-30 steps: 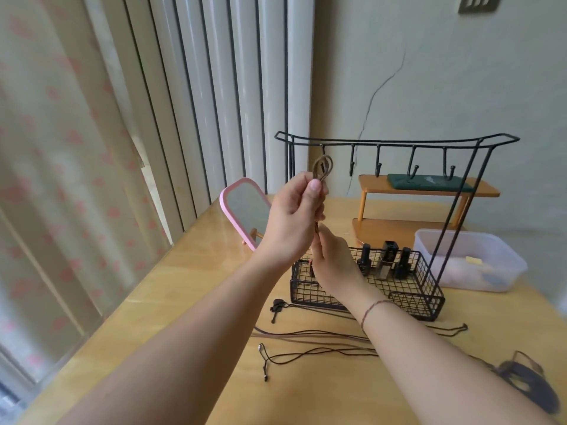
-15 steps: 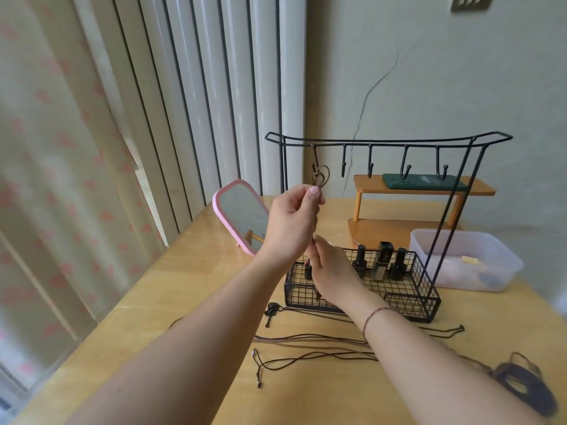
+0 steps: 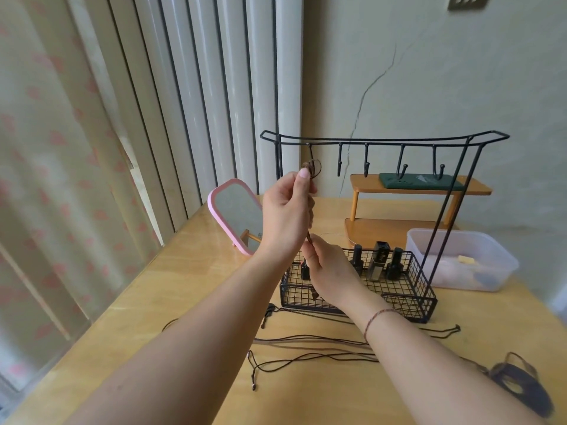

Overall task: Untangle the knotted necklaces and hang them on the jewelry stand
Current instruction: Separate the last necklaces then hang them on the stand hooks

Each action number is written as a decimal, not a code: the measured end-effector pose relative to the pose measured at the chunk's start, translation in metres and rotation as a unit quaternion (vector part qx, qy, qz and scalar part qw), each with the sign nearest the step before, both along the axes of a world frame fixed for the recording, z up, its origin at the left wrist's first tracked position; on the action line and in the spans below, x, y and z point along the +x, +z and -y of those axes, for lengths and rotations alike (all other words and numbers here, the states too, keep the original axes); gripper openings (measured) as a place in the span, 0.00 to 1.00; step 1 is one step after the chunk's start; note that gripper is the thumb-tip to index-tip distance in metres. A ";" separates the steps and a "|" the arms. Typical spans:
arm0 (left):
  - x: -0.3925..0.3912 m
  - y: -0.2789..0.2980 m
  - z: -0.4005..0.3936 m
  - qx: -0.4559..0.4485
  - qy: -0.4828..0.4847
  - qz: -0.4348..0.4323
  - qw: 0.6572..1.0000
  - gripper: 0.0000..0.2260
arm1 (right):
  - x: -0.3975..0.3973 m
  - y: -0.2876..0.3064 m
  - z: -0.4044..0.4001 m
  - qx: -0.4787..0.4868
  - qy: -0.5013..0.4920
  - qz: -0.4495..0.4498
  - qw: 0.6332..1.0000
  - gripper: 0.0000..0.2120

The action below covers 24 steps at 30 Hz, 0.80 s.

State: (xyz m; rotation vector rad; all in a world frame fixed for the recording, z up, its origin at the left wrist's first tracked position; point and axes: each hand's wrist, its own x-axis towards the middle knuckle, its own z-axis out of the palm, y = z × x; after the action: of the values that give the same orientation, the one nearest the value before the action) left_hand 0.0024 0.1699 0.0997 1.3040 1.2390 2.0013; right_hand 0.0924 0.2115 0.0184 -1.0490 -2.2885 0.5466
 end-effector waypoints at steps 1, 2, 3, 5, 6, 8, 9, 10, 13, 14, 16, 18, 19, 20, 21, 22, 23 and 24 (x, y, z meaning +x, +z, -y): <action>0.000 0.002 0.000 0.001 0.000 0.008 1.000 0.19 | 0.000 0.000 0.000 0.002 0.002 -0.001 1.000 0.16; 0.000 0.003 -0.001 0.002 -0.002 0.017 1.000 0.20 | 0.000 0.000 0.001 0.003 0.004 0.000 1.000 0.16; -0.001 0.004 -0.001 0.004 -0.005 0.025 1.000 0.21 | 0.000 0.000 0.001 0.004 0.005 0.002 1.000 0.15; -0.001 0.006 -0.001 0.005 -0.008 0.038 0.999 0.21 | 0.001 0.000 0.002 0.005 0.006 0.001 1.000 0.14; -0.001 0.007 0.000 0.002 -0.005 0.044 0.999 0.22 | 0.001 0.000 0.002 0.006 0.007 -0.001 1.000 0.14; 0.002 0.011 0.002 -0.014 0.006 0.046 0.999 0.21 | 0.000 0.000 0.003 0.001 0.009 -0.007 1.000 0.15; 0.003 0.014 0.002 -0.022 0.015 0.047 0.999 0.20 | 0.000 0.000 0.003 -0.001 0.010 -0.011 1.000 0.16; 0.004 0.017 0.001 -0.029 0.026 0.047 0.998 0.19 | 0.000 0.000 0.003 -0.004 0.011 -0.014 1.000 0.16; 0.003 0.026 -0.001 -0.042 0.066 0.024 0.997 0.22 | 0.000 0.000 0.004 -0.010 0.019 -0.023 0.999 0.14; 0.003 0.028 -0.002 -0.044 0.072 0.014 0.996 0.23 | 0.001 0.000 0.004 -0.012 0.022 -0.026 0.999 0.14; 0.002 0.029 -0.003 -0.043 0.075 -0.008 0.996 0.26 | 0.001 0.000 0.005 -0.017 0.022 -0.034 0.999 0.14; 0.000 0.027 -0.004 -0.038 0.067 -0.023 0.997 0.27 | 0.002 0.000 0.005 -0.021 0.025 -0.038 0.999 0.14; -0.001 0.027 -0.004 -0.034 0.061 -0.031 0.997 0.27 | 0.002 0.001 0.005 -0.018 0.028 -0.038 0.999 0.14; -0.003 0.025 -0.004 -0.034 0.057 -0.035 0.997 0.26 | 0.003 0.002 0.006 -0.014 0.031 -0.039 0.999 0.14; -0.005 0.024 -0.004 -0.040 0.052 -0.036 0.997 0.26 | 0.004 0.002 0.006 -0.010 0.031 -0.045 0.998 0.14; -0.007 0.022 -0.004 -0.049 0.045 -0.033 0.997 0.25 | 0.005 0.002 0.006 -0.007 0.030 -0.053 0.998 0.13; -0.009 0.022 -0.003 -0.058 0.032 -0.030 0.997 0.21 | 0.006 0.003 0.005 -0.004 0.029 -0.062 0.998 0.13; -0.010 0.022 -0.001 -0.067 0.017 -0.030 0.997 0.17 | 0.007 0.002 0.004 -0.002 0.027 -0.068 0.997 0.13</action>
State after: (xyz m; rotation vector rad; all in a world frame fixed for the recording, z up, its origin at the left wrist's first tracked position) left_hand -0.0075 0.1714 0.1221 1.2940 1.4073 1.8781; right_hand 0.0990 0.2070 0.0205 -0.9242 -2.2027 0.6255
